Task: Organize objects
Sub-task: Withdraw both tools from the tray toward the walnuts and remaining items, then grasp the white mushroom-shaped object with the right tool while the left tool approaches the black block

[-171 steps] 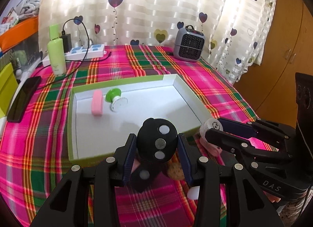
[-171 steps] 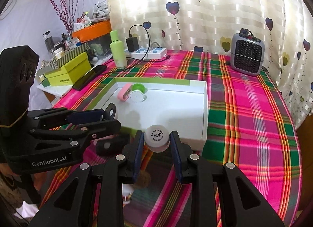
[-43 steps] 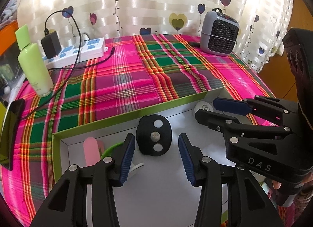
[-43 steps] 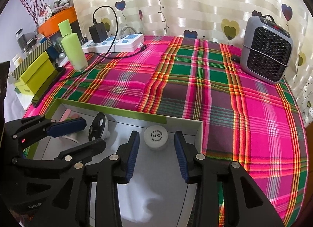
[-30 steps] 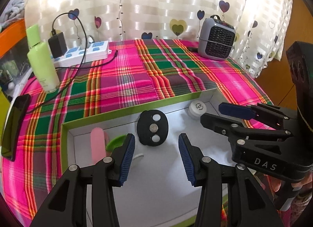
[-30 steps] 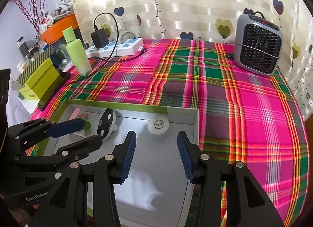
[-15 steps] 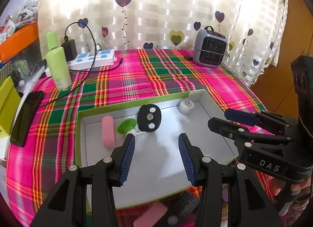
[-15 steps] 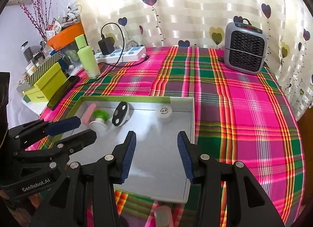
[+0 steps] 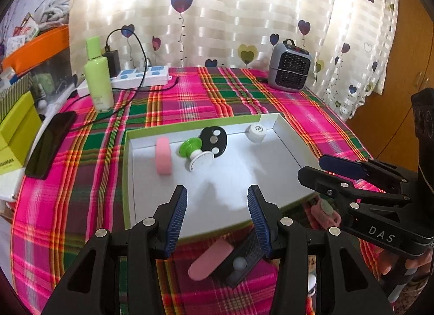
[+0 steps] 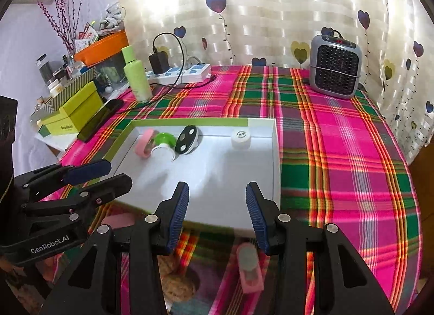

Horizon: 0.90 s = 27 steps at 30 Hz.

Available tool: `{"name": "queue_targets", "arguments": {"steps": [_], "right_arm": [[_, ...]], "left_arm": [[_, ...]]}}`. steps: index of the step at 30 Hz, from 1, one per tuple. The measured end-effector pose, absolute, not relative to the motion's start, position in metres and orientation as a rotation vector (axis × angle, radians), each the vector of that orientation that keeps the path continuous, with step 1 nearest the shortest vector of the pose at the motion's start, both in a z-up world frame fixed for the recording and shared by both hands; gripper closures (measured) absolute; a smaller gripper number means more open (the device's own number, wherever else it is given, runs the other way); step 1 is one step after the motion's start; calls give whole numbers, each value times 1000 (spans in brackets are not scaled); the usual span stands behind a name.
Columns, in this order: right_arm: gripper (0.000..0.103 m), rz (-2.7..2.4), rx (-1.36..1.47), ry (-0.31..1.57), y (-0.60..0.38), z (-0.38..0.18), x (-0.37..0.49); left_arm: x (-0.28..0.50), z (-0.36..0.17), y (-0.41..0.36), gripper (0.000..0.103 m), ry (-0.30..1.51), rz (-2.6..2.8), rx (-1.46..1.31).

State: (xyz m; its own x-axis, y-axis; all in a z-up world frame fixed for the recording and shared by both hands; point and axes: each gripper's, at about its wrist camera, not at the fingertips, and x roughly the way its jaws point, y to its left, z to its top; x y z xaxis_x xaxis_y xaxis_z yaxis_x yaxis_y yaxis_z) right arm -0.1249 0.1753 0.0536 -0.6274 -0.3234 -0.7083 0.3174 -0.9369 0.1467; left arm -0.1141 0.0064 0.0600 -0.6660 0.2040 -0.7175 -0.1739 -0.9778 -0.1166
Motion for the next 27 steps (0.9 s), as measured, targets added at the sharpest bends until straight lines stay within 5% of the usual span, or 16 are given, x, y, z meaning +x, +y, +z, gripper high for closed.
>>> {"name": "queue_targets", "arguments": {"steps": [27], "right_arm": [[58, -2558, 1116, -72, 186, 30, -46]], "left_arm": [[-56, 24, -25, 55, -163, 2634, -1176]]}}
